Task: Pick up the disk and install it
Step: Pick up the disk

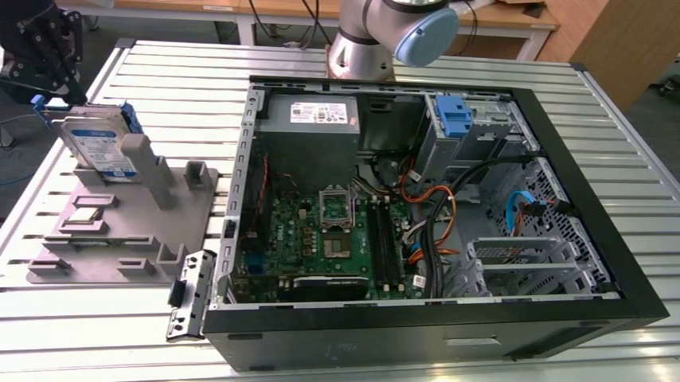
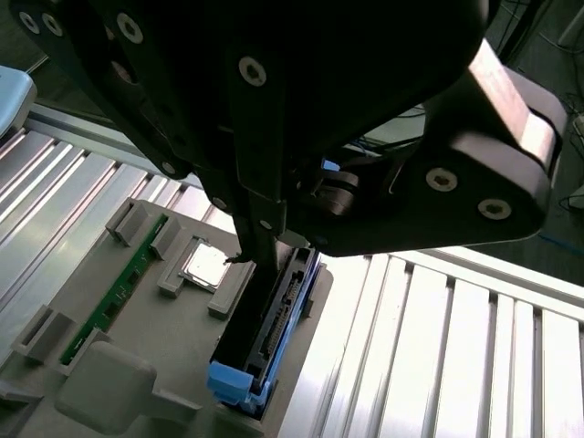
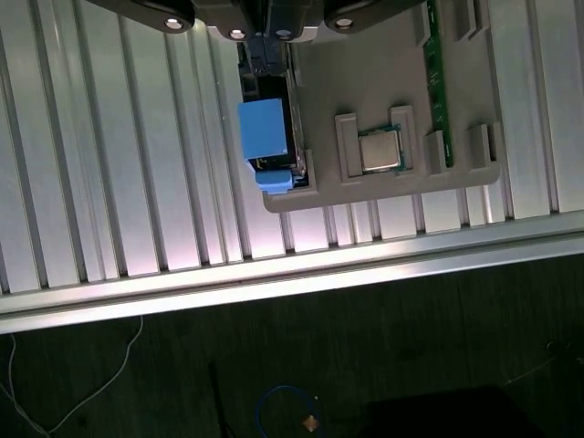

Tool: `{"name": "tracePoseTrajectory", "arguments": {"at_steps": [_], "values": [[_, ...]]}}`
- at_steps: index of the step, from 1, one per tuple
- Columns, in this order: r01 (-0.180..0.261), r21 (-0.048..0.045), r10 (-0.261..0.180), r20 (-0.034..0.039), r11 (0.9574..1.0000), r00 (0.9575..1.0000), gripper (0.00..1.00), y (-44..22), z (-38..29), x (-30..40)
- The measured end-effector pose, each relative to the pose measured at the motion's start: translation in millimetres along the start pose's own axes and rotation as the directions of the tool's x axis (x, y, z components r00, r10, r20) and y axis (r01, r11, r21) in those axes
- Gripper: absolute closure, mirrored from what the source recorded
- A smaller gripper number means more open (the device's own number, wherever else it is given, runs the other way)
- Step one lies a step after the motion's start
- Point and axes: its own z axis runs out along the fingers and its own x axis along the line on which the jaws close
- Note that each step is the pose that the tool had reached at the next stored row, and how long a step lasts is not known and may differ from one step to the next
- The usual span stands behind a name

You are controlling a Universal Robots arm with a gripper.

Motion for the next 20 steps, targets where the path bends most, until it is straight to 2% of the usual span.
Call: {"name": "tracePoseTrajectory", "arguments": {"at_steps": [1,2,5,6,8,11,12,15,20], "values": [[0.000,0.0000,0.000,0.0000,1.0000,1.0000,0.83,0.0,0.0,0.0],[0.000,0.0000,0.000,0.0000,1.0000,1.0000,0.83,0.0,0.0,0.0],[0.000,0.0000,0.000,0.0000,1.0000,1.0000,0.65,0.0,0.0,0.0],[0.000,0.0000,0.000,0.0000,1.0000,1.0000,0.65,0.1,0.0,0.0],[0.000,0.0000,0.000,0.0000,1.0000,1.0000,0.53,0.1,0.0,0.0],[0.000,0.0000,0.000,0.0000,1.0000,1.0000,0.47,0.1,0.0,0.0],[0.000,0.0000,0.000,0.0000,1.0000,1.0000,0.41,0.1,0.0,0.0],[0.001,0.0001,-0.001,0.0001,1.0000,1.0000,0.41,0.2,0.7,0.1],[0.012,-0.0003,-0.012,-0.0004,0.9999,0.9999,0.41,0.4,9.2,0.6]]}}
